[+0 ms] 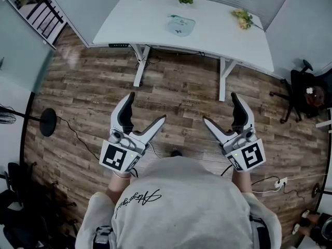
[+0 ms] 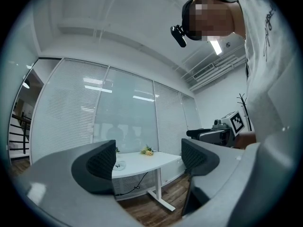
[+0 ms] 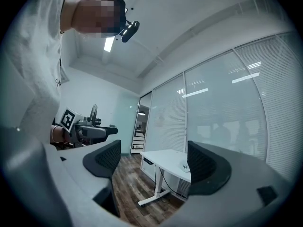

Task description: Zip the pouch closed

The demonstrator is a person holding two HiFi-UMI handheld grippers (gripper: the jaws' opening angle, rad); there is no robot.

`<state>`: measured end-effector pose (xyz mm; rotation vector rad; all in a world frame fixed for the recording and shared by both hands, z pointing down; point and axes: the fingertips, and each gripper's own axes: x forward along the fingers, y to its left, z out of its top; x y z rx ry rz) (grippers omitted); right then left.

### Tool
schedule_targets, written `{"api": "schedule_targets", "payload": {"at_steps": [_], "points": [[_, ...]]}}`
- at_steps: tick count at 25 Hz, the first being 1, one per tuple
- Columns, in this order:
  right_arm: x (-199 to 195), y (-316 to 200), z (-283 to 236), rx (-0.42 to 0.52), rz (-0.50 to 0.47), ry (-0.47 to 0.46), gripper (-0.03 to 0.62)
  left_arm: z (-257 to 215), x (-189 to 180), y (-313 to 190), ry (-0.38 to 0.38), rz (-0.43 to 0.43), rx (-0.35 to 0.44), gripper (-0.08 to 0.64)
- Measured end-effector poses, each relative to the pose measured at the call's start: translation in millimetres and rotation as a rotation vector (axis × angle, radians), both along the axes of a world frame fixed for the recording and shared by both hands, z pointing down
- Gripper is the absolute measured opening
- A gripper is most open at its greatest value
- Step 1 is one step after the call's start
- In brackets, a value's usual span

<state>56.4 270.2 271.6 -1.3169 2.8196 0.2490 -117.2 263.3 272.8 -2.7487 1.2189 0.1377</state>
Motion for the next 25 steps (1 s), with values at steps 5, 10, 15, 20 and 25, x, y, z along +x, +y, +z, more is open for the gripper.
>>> {"api": "schedule_targets", "payload": {"at_steps": [5,10,15,20,25], "points": [[3.0,-6.4,-0.1,-0.002,-0.02,-0.003,0.423,-0.7,3.8,-3.2,0.001,-0.01,0.0,0.416],[-2.7,-8.2,0.6,-0.008,-0.037,-0.017,0.423,-0.5,1.2,-1.1,-0.015,-0.012,-0.005,0.416],[-12.7,-6.2,5.2,-0.017,-0.042,-0.011,0.423,4.5,-8.7,-2.8,0.002,-0.021,-0.021,0.416],[-13.2,-4.4,0.2,-0.018,-0.025,0.004,0.423,-0.6,-3.3,-10.2,0.005,0.012,-0.016,0.416],[-9.5,-4.6,2.9,-0.029,-0.002,-0.021,0.42,0.6,5.4,-11.0,0.009,0.044,-0.017,0.416]]}}
